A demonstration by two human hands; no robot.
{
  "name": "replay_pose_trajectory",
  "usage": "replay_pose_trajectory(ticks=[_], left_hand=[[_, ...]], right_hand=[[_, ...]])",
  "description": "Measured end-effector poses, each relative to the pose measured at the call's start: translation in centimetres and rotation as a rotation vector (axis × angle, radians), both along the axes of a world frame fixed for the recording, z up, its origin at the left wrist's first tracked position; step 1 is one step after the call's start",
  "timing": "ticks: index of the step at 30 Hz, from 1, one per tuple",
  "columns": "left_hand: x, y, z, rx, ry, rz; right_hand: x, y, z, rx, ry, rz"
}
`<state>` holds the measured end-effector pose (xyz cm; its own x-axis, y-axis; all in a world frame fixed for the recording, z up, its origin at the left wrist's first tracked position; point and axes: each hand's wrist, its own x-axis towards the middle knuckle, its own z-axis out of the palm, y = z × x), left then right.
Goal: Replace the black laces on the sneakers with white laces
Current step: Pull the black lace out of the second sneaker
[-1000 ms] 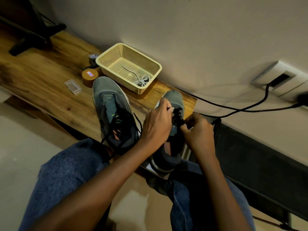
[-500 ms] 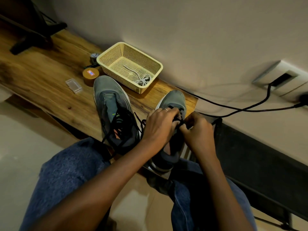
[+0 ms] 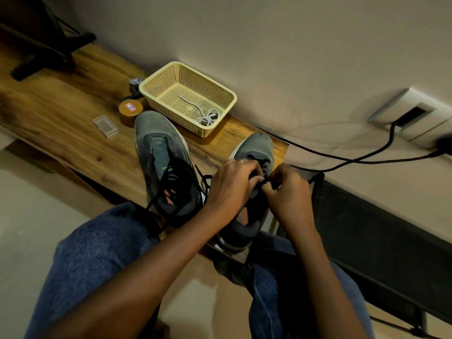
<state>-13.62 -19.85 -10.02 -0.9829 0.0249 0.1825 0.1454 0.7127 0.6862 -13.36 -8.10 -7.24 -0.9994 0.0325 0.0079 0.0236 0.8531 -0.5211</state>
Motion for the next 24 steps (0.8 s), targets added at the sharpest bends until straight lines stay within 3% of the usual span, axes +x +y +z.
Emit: replay_pose_trajectory(ticks=[3,8,12,20,24], left_hand=[[-0.11,0.19,0.17,-0.024,-0.005,0.025],[-0.12,0.11,0.05,0.261,-0.022,0.149],[-0.04,0.25,0.17,0.087,-0.09,0.046],[0.0,0.15,0.68,0.0,0.005,0.024],[-0.22,-0.15,0.44,-0.135,0.0,-0.008]], right_hand=[[0.07,-0.12,0.04,-0.027,0.004,-0.014],[-0.05,0.09,0.04,-0.03,0.008,-0.021],[-0.12,0.21,-0.1,-0.009,0.013,-0.003],[-0.03,0.16,0.02,-0.019,0.008,0.0],[0.0,0.04,0.12,-0.02,0.006,-0.008]])
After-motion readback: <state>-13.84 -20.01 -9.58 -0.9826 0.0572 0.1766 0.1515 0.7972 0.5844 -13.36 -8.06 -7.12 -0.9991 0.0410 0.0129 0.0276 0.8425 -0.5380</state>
